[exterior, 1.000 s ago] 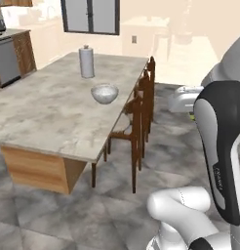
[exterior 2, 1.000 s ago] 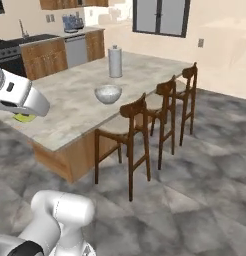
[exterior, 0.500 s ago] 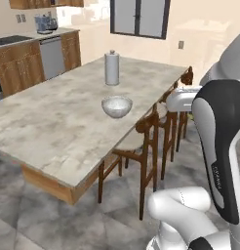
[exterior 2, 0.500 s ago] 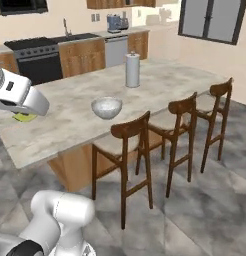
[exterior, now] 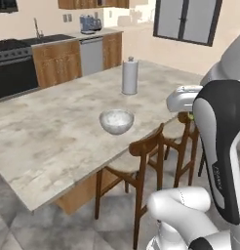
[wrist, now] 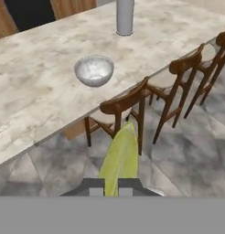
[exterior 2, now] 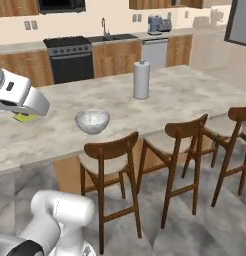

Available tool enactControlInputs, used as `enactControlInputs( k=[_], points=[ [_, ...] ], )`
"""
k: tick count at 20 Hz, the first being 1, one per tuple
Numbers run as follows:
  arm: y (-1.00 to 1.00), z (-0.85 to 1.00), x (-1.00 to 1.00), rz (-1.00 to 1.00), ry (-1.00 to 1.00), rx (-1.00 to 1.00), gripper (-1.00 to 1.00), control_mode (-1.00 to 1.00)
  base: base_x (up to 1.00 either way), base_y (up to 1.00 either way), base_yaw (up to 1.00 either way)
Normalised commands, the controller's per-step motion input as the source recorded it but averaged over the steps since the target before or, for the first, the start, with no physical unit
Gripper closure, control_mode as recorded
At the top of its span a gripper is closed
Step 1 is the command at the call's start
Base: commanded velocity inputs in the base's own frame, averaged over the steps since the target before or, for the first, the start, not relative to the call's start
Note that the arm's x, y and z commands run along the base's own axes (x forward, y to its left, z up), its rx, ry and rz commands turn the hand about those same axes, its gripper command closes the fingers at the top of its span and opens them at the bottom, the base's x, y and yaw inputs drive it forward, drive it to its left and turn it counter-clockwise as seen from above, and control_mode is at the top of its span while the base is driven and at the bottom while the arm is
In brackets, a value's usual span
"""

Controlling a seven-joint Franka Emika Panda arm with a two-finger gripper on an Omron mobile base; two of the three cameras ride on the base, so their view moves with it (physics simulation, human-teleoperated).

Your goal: There is a bowl on the dining counter. Grab a lemon wedge from the fridge and place it in the bowl. Then get the liquor bottle and glass cup from the cabinet and place them next to the bowl.

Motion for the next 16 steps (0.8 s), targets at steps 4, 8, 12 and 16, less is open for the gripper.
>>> enactControlInputs(
  k=[4, 8, 12, 16],
  points=[
    [0.00, 0.00, 0.00, 0.00, 0.00, 0.00, 1.00, 1.00, 0.71, -0.70, 0.45],
    [0.00, 0.00, 0.00, 0.00, 0.00, 0.00, 1.00, 1.00, 0.69, -0.36, 0.45],
    [0.00, 0.00, 0.00, 0.00, 0.00, 0.00, 1.00, 1.00, 0.82, -0.06, 0.45],
    [-0.01, -0.18, 0.48, 0.21, 0.10, 0.00, 1.00, -1.00, 0.44, 0.00, 0.22]
  ],
)
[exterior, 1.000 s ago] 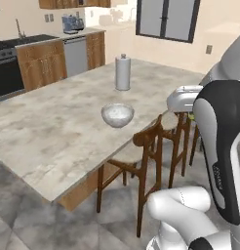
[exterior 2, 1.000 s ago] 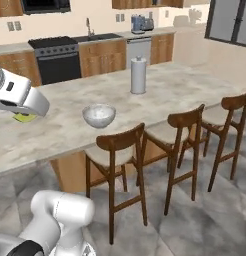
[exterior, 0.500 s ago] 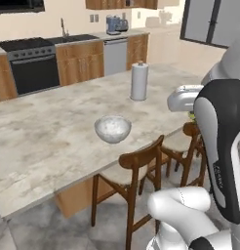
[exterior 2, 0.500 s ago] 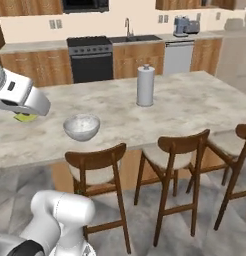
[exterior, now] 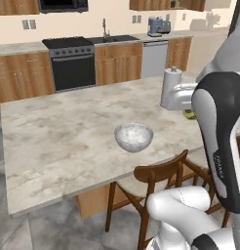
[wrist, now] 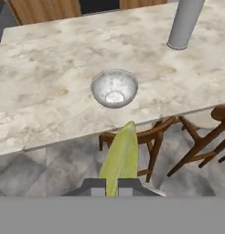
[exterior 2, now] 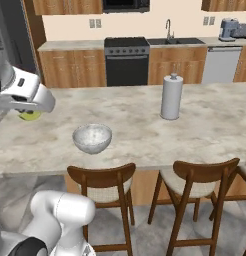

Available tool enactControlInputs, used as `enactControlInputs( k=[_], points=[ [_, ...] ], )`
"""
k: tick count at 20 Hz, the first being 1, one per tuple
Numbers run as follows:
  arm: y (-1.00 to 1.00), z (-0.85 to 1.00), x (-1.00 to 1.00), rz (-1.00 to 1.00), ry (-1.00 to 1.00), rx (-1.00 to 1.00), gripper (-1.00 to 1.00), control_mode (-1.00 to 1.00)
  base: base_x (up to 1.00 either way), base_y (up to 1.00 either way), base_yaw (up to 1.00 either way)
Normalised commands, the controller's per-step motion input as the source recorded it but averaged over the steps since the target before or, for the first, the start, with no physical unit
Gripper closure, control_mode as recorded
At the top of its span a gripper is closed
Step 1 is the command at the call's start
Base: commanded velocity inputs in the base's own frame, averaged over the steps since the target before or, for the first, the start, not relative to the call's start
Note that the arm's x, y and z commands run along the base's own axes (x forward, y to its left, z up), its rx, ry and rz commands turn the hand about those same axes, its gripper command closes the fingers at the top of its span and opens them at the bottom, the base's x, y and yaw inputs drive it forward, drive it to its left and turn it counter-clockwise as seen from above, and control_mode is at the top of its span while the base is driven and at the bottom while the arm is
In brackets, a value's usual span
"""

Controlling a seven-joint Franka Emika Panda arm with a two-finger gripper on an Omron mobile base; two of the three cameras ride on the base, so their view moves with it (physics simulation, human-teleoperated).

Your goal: There is a bowl on the dining counter. Grab a lemon wedge from the fridge and place it in the bowl. Then get the liquor bottle and glass cup from the cabinet and place them next to the bowl.

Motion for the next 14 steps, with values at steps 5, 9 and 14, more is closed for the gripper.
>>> enactControlInputs(
  k=[5, 9, 14],
  points=[
    [-0.25, -0.46, 1.00, 0.33, 0.20, 0.00, 1.00, -1.00, 0.00, 0.00, 0.00],
    [-0.09, -0.62, 1.00, 0.22, 0.16, 0.00, 1.00, -1.00, 0.00, 0.00, 0.00],
    [0.00, -0.47, 0.95, 0.10, 0.09, 0.00, 1.00, -1.00, 0.00, 0.00, 0.00]
  ],
)
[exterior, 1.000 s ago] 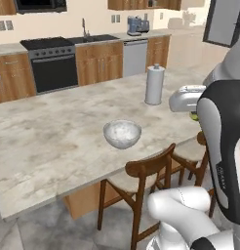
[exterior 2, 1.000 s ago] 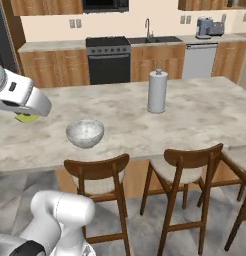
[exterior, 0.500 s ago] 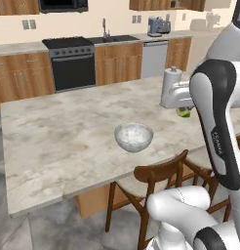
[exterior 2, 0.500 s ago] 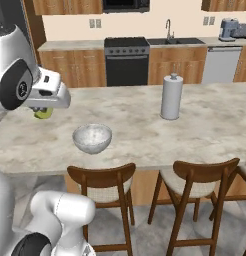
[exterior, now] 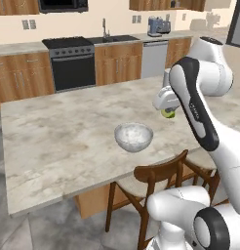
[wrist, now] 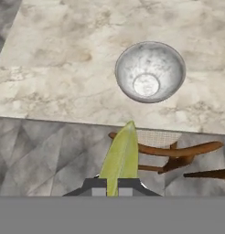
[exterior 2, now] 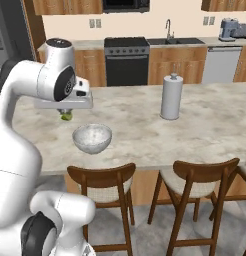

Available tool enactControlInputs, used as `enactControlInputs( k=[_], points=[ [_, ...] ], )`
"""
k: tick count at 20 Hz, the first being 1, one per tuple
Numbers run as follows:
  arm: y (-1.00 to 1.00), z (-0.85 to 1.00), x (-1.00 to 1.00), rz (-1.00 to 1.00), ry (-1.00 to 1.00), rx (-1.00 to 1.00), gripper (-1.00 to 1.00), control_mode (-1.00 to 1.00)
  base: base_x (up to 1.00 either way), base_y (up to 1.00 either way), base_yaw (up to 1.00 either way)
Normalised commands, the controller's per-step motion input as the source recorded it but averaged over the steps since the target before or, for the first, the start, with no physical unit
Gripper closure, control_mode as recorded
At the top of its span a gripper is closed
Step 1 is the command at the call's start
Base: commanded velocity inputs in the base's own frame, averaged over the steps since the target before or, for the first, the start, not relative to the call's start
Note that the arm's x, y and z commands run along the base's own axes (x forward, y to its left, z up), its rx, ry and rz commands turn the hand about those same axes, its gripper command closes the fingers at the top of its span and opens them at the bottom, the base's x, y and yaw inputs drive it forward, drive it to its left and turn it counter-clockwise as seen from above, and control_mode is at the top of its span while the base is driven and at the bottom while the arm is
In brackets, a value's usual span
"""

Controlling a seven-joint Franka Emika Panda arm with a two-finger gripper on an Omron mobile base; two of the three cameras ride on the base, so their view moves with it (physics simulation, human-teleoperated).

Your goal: There is a bowl on the dining counter. Grab a lemon wedge from the fridge and place it in the bowl. Then get the liquor bottle and glass cup from the cabinet and place them next to the bowl.

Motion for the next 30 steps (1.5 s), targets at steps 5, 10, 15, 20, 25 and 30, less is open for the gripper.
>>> enactControlInputs(
  k=[5, 10, 15, 20, 25, 30],
  points=[
    [0.00, -0.48, 0.86, 0.08, 0.11, 0.00, 1.00, -1.00, 0.00, 0.00, 0.00],
    [0.04, -0.63, 0.61, 0.06, 0.11, -0.01, 1.00, -1.00, 0.00, 0.00, 0.00],
    [0.12, -0.64, 0.62, 0.04, 0.07, -0.03, 1.00, -1.00, 0.00, 0.00, 0.00],
    [0.12, -0.58, 0.54, 0.02, 0.03, -0.03, 1.00, -1.00, 0.00, 0.00, 0.00],
    [0.02, -0.63, 0.51, 0.01, 0.02, -0.02, 1.00, -1.00, 0.00, 0.00, 0.00],
    [0.01, -0.63, 0.49, 0.00, 0.00, -0.02, 1.00, -1.00, 0.00, 0.00, 0.00]
  ],
)
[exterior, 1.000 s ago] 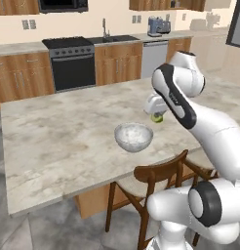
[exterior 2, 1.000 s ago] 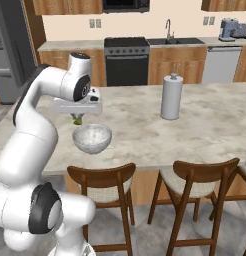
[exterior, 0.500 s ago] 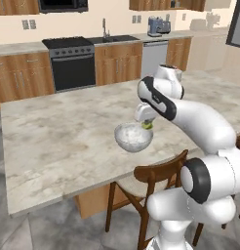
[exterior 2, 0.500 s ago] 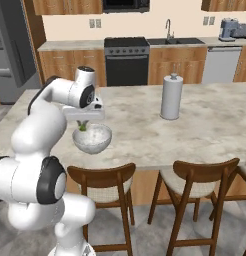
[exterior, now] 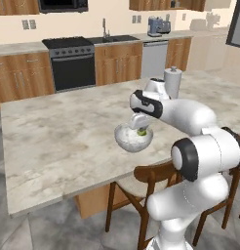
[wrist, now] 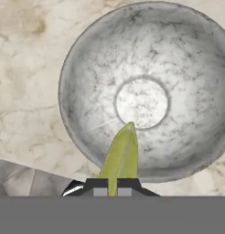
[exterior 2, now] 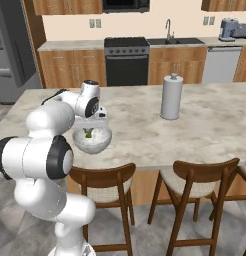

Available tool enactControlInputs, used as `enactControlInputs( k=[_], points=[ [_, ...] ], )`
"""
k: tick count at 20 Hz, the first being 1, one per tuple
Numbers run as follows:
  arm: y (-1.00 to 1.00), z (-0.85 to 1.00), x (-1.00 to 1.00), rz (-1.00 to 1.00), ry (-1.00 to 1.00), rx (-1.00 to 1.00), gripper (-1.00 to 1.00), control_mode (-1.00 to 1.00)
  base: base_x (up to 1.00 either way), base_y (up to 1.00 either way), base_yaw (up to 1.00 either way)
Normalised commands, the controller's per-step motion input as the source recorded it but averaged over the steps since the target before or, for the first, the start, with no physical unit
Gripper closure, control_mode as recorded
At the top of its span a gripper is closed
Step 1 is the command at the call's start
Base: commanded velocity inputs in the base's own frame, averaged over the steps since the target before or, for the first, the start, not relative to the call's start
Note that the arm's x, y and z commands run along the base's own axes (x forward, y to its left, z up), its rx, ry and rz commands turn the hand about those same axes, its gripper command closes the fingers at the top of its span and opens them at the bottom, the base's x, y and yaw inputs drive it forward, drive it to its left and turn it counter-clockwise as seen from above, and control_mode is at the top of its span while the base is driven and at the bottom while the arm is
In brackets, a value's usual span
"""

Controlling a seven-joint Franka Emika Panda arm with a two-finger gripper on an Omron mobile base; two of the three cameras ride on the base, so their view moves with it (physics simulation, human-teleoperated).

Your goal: There is a bowl on the dining counter. Grab a lemon wedge from the fridge and place it in the bowl. Then get the liquor bottle and glass cup from the cabinet and place them next to the bowl.

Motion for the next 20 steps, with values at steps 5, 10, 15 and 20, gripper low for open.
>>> enactControlInputs(
  k=[5, 10, 15, 20],
  points=[
    [0.02, -0.44, 0.44, 0.00, 0.00, -0.01, 1.00, -1.00, 0.00, 0.00, 0.00],
    [0.06, -0.37, 0.43, 0.00, 0.00, -0.01, 1.00, -1.00, 0.00, 0.00, 0.00],
    [0.08, -0.48, 0.32, 0.00, 0.01, -0.02, 1.00, -1.00, 0.00, 0.00, 0.00],
    [0.03, -0.38, 0.43, 0.00, 0.00, -0.01, -1.00, -1.00, 0.00, 0.00, 0.00]
  ],
)
